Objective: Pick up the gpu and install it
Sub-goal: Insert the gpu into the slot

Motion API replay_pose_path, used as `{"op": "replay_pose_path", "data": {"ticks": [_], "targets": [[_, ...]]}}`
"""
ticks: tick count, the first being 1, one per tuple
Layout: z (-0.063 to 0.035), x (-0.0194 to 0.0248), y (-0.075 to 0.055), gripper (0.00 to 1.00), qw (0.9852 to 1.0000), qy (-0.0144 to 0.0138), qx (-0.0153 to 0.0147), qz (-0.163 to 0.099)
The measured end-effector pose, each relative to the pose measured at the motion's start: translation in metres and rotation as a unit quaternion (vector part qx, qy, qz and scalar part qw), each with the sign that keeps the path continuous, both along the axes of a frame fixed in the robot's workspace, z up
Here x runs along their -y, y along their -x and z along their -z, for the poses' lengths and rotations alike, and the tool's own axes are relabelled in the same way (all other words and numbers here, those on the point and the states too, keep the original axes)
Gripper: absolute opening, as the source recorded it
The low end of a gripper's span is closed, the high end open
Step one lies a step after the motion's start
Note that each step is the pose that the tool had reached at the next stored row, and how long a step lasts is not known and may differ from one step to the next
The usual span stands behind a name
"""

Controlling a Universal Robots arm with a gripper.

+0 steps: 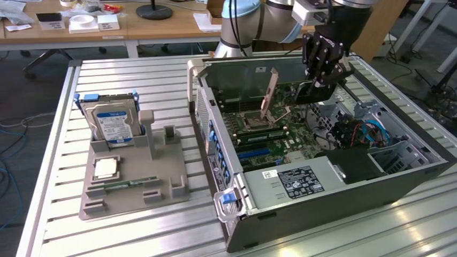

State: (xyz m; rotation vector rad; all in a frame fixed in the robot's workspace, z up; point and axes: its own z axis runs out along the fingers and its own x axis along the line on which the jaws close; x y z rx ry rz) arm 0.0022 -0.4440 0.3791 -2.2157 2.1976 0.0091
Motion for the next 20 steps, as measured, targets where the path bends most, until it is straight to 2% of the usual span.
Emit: {"op": "replay_pose_path", "data": {"ticks": [20], "targets": [[0.0038, 0.0000, -0.0001, 0.27, 1.0000, -0.0001, 0.0004, 0.000]]}}
